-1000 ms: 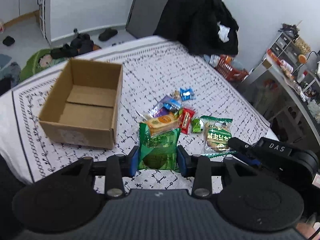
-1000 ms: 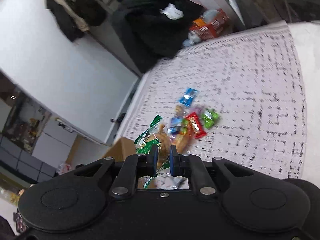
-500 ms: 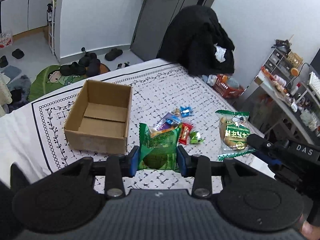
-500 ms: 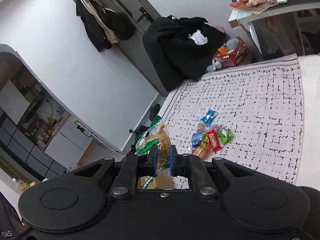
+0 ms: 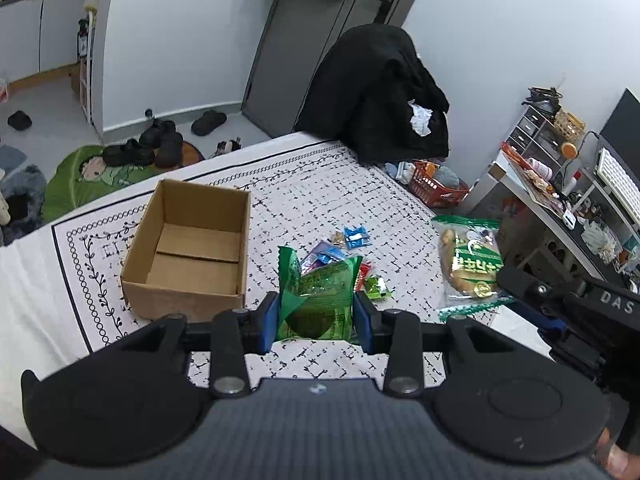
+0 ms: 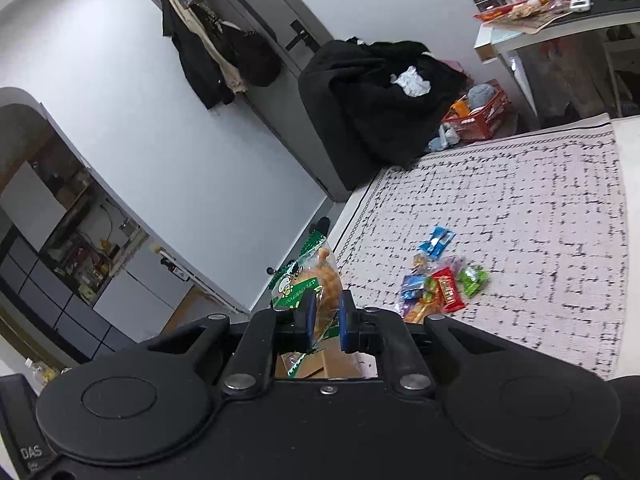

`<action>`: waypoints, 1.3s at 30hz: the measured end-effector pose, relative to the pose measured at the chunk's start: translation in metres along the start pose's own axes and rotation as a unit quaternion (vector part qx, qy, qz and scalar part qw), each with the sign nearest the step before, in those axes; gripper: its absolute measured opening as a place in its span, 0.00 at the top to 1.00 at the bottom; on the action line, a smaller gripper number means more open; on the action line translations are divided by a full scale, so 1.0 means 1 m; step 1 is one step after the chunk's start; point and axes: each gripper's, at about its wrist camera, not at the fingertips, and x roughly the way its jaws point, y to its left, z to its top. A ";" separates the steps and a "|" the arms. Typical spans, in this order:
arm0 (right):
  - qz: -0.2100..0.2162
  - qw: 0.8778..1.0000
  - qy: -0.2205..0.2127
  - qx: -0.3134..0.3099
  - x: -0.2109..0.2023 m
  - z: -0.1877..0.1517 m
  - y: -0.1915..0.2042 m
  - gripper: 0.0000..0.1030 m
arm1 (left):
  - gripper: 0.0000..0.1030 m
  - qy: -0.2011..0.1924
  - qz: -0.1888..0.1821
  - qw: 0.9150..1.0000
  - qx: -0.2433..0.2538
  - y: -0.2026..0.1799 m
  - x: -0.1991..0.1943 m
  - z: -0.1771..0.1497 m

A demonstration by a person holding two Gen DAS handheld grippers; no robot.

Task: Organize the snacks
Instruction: 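Carry both held packets over the open cardboard box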

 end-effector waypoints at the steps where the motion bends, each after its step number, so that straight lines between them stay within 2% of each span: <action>1: 0.001 1.000 0.002 -0.001 0.006 -0.001 0.003 0.89 | 0.63 0.001 0.000 1.000 -0.002 0.004 0.003 0.002; 8: 0.006 1.000 0.015 -0.015 0.047 -0.006 0.020 0.89 | 0.63 0.005 0.007 1.000 -0.005 0.037 0.035 0.025; 15: 0.013 0.999 0.039 0.004 0.081 -0.009 0.032 0.89 | 0.63 0.015 0.026 1.000 -0.006 0.068 0.071 0.046; 28: 0.000 0.998 0.058 -0.009 0.143 -0.017 0.053 0.89 | 0.63 0.039 0.028 0.998 -0.043 0.110 0.124 0.084; 39: -0.019 0.995 0.099 -0.020 0.200 -0.038 0.067 0.89 | 0.63 0.065 0.025 0.995 -0.067 0.154 0.170 0.090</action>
